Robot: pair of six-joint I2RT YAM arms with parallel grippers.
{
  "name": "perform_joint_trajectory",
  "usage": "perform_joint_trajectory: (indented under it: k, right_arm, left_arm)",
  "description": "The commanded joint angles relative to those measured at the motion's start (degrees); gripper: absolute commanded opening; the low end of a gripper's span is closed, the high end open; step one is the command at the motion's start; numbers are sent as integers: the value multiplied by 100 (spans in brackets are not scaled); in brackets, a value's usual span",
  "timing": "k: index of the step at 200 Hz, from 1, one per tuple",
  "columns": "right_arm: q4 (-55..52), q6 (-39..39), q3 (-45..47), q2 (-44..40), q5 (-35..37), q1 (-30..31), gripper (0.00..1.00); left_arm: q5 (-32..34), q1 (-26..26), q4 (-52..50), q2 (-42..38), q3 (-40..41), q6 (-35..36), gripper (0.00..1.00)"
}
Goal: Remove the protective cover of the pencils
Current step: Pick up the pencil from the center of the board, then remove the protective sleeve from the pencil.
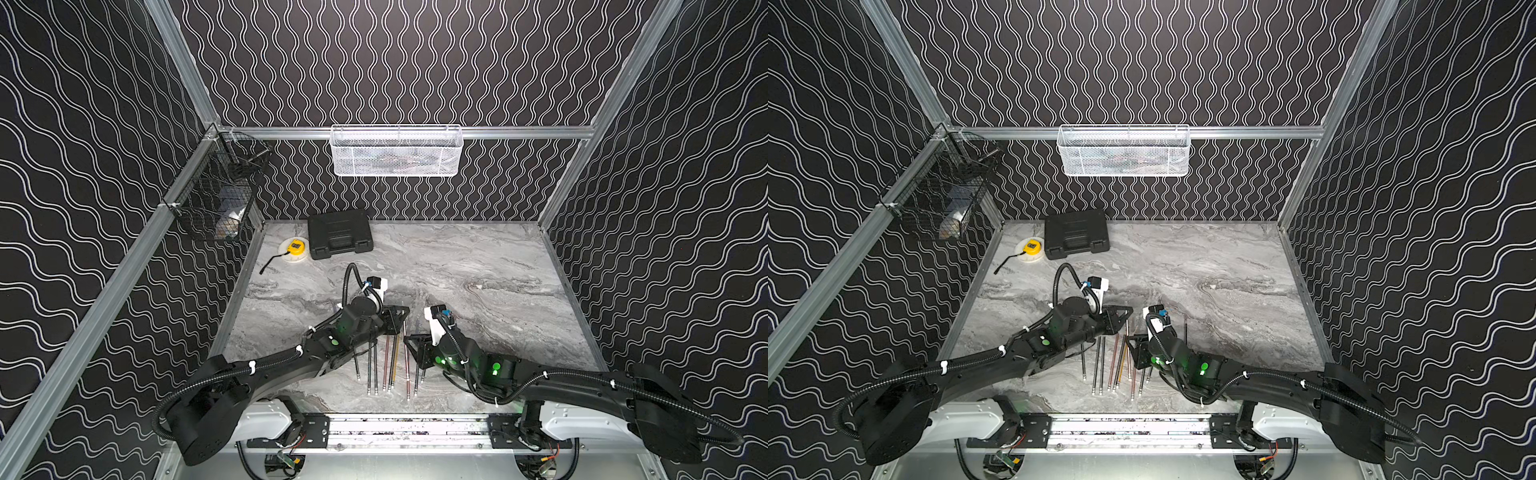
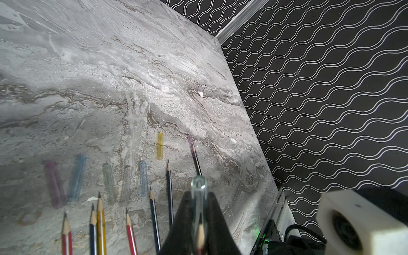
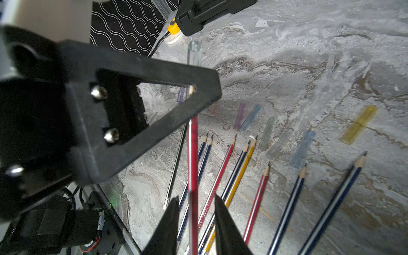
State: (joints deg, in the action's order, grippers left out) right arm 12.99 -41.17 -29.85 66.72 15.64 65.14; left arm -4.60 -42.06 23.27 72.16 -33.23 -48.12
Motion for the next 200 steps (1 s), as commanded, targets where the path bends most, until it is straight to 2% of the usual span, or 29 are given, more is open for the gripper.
perform_joint_trajectory:
  k: [1,42,74,120,200]
  right_arm:
    - [30,-102,-176,160,141,-2,30]
    - [125,-25,-422,520,-10,-2,31]
    - [140,91,-548,623,-95,-2,21]
    - [262,144,-514,645,-218,7,0]
    - [414,267,-461,641,-299,110,0]
  left_arm:
    - [2,14,122,-61,41,-58,10]
    - [-5,18,145,-98,80,-94,10]
    - [-15,25,112,-155,100,-97,10]
    - [29,77,115,-253,181,-136,9]
    - [-32,205,220,-198,238,-233,7]
